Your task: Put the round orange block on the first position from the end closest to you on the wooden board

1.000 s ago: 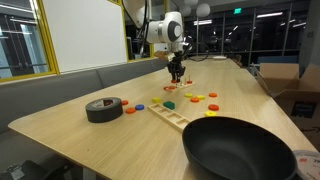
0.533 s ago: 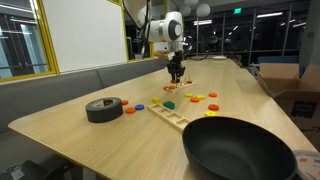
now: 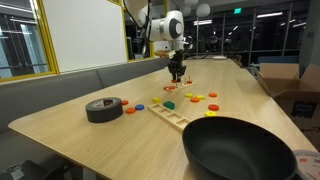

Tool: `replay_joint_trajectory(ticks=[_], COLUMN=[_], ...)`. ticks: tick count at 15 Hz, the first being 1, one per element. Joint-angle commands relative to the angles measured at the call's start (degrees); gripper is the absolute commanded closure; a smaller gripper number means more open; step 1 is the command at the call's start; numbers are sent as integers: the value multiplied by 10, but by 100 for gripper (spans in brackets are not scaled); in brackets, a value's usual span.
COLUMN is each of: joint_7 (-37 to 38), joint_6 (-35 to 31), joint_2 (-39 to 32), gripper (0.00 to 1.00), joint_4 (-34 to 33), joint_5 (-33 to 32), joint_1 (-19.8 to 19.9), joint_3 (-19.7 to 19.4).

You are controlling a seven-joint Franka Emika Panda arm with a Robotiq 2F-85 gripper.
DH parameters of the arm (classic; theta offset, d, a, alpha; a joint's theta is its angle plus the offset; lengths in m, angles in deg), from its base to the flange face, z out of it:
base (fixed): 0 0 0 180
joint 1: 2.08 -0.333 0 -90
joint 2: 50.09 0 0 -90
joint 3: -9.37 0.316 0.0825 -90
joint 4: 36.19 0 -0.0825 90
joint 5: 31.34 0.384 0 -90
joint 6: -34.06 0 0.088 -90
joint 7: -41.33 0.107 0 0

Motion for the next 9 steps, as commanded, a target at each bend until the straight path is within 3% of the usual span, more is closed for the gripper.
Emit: replay_joint_trajectory(ticks=[1,9], joint_7=[32,65], joint_6=[-2,7], joint_2=[-23,-36], gripper=[84,84], joint_4=[-41,-61], joint_5=[-16,-30], joint_1=[-9,-11], joint_3=[-17,-23])
